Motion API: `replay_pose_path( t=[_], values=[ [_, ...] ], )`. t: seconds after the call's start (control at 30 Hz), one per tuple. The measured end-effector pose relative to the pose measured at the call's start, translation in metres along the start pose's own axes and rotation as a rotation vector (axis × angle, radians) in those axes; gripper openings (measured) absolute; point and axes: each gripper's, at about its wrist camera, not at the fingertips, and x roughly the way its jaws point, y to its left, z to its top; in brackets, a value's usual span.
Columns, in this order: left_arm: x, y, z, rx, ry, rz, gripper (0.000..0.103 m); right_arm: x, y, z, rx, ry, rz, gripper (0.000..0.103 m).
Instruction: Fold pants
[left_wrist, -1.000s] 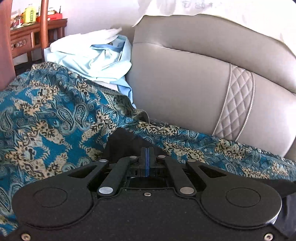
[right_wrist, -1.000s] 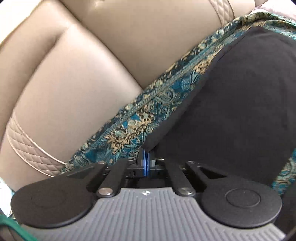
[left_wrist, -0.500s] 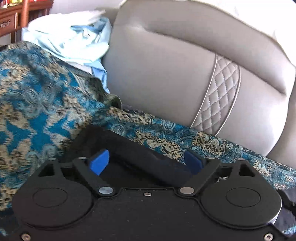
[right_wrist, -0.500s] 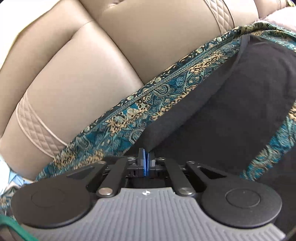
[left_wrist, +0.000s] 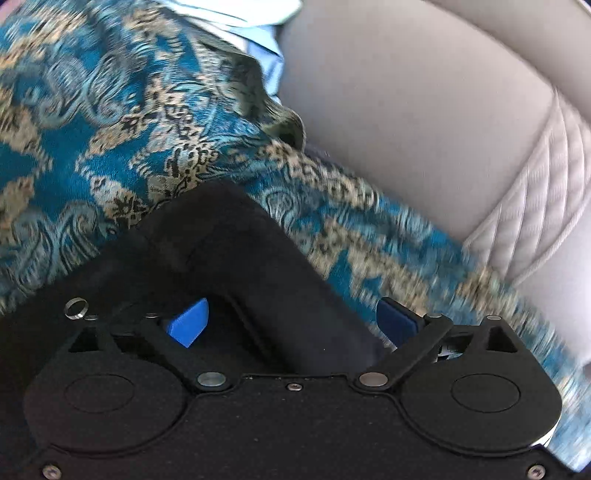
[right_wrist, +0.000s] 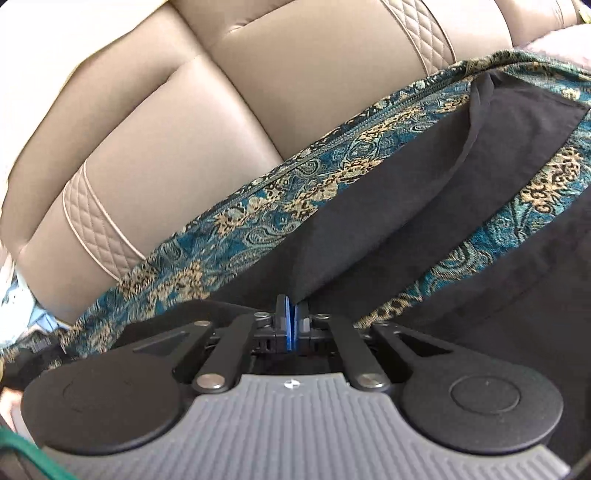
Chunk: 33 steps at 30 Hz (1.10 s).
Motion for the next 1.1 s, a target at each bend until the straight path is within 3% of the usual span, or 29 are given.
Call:
replay_pose_path(
  t=[0.1, 0.2, 0.27, 0.3, 0.33, 0.6, 0.7, 0.83, 1.0, 1.1],
  values=[
    [0.005, -0.003, 0.006, -0.049, 0.026, -0.017, 0.103, -0.008, 0.002, -0.01, -0.055, -0.019, -0.005, 0.004],
    [0.017, -0.015, 0.006, -0.002, 0.041, 0.049, 0.1, -0.015, 0.001, -0.019, -0.076, -0.026, -0.003, 0.005],
    [0.016, -0.022, 0.0, 0.051, 0.0, 0.105, 0.076, -0.018, 0.001, -0.023, -0.088, -0.032, -0.003, 0.005],
    [0.013, -0.025, -0.002, 0.08, -0.023, 0.158, 0.037, -0.018, 0.001, -0.025, -0.096, -0.033, -0.004, 0.005],
    [0.011, -0.027, -0.003, 0.113, -0.031, 0.206, 0.008, -0.019, 0.002, -0.026, -0.102, -0.032, -0.003, 0.006],
    [-0.059, 0.022, 0.01, 0.069, -0.079, -0.04, 0.007, -0.048, 0.012, -0.029, -0.137, -0.105, 0.015, 0.006],
    [-0.095, 0.053, -0.001, 0.071, -0.112, -0.14, 0.008, -0.069, 0.011, -0.037, -0.156, -0.145, 0.002, 0.006],
    [-0.13, 0.103, -0.036, 0.044, -0.137, -0.226, 0.008, -0.09, -0.002, -0.055, -0.127, -0.136, -0.014, 0.006],
    [-0.145, 0.153, -0.085, 0.037, -0.124, -0.209, 0.01, -0.1, -0.017, -0.086, -0.1, -0.076, -0.067, 0.006],
    [-0.146, 0.172, -0.104, 0.061, -0.101, -0.165, 0.018, -0.102, -0.019, -0.104, -0.145, -0.048, -0.124, 0.006]
  ],
)
